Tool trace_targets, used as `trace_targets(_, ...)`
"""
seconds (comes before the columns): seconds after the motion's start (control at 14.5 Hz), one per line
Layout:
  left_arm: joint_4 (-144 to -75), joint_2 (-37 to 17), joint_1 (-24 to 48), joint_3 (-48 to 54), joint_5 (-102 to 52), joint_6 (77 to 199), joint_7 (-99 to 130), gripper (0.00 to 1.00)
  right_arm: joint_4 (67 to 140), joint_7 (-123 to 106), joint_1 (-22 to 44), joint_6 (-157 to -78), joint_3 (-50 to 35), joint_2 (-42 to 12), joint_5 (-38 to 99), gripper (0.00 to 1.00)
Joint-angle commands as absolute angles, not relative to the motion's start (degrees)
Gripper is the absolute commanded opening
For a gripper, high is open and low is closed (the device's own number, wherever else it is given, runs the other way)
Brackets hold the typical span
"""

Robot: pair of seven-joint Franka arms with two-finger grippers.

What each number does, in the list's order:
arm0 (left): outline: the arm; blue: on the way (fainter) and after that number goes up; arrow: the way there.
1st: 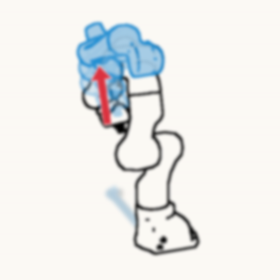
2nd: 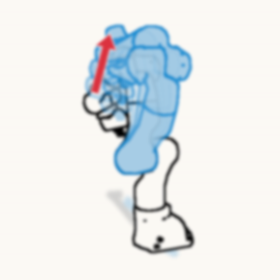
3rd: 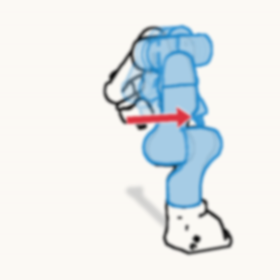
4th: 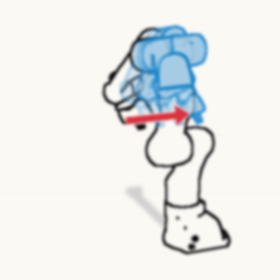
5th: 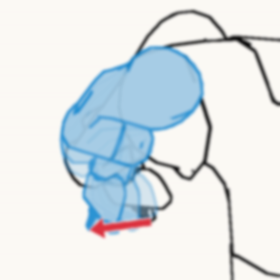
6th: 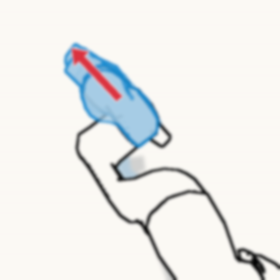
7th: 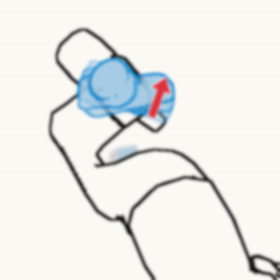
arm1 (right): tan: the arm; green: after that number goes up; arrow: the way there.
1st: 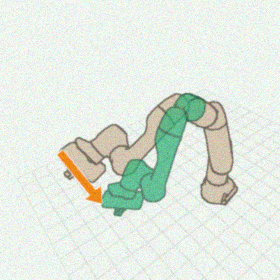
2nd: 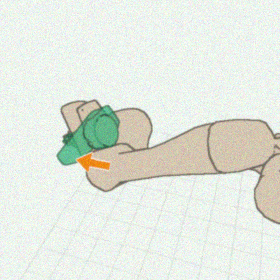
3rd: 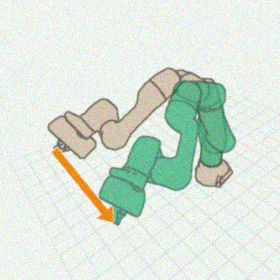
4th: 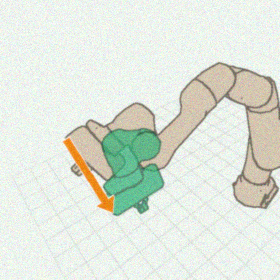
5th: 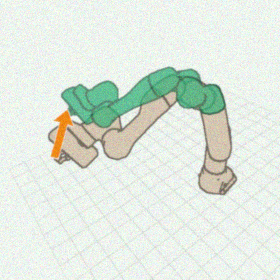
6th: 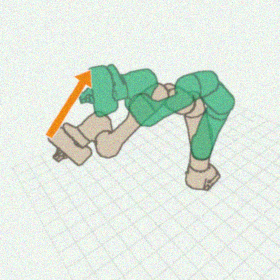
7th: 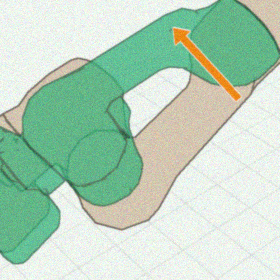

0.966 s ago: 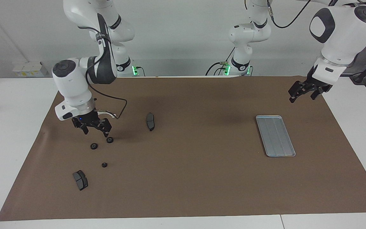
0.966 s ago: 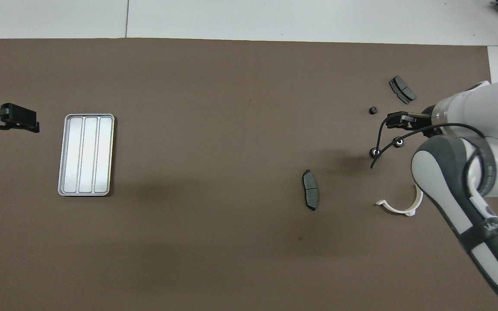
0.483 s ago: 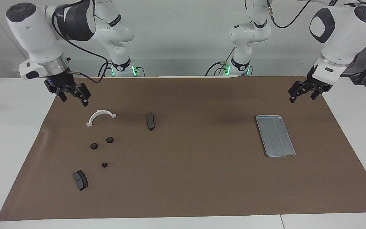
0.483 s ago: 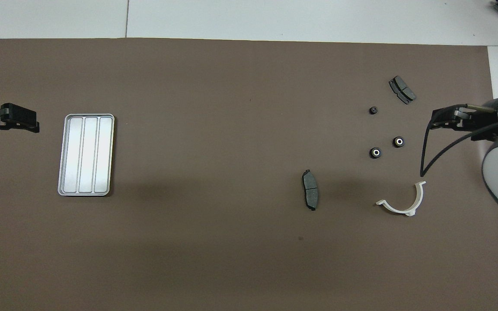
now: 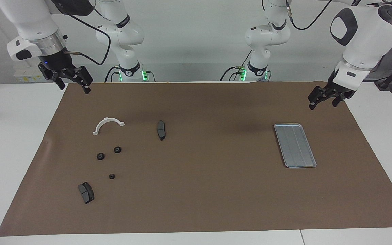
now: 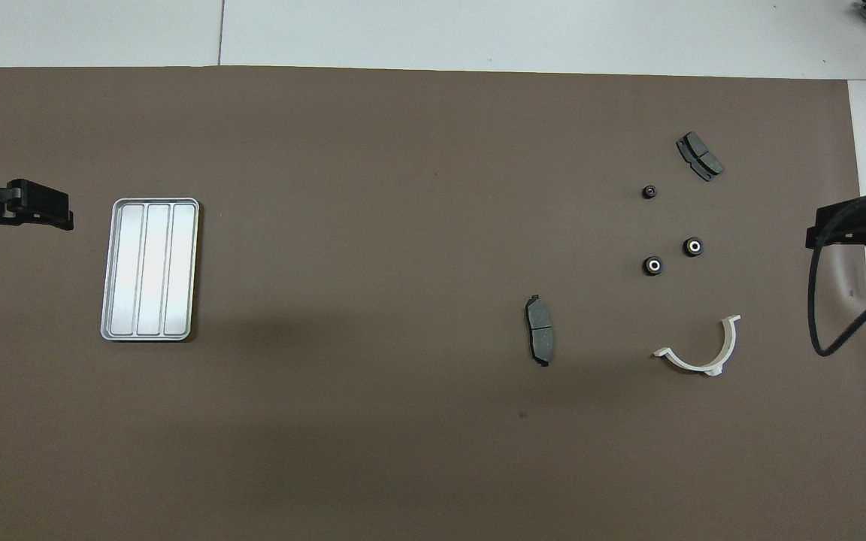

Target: Place bearing gear from tray to pile

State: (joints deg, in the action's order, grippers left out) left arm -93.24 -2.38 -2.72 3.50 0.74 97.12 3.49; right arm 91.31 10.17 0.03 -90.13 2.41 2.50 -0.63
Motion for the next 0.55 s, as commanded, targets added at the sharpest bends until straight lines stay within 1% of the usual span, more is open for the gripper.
trace_targets(0.0, -94.2, -0.9, -1.9, 4.0, 0.9, 97.9, 2.5, 1.00, 90.9, 7.8, -0.8, -89.3, 2.1, 2.2, -0.6, 1.00)
trace_targets(0.21, -92.6, -0.9, -1.7, 4.3, 0.9, 95.9, 1.9, 1.00, 92.2, 8.3, -0.7, -89.0, 2.1, 3.0, -0.7, 1.00)
trace_targets(0.34, -90.9, -0.9, -1.9, 4.0, 0.9, 93.6, -3.8, 1.00, 92.2, 8.2, -0.8, -88.9, 2.1, 3.0, -0.8, 1.00)
trace_targets(0.48, -90.1, -0.9, -2.2, 3.8, 0.8, 92.9, -4.8, 1.00, 92.2, 8.3, -0.8, -88.2, 2.1, 3.1, -0.8, 1.00)
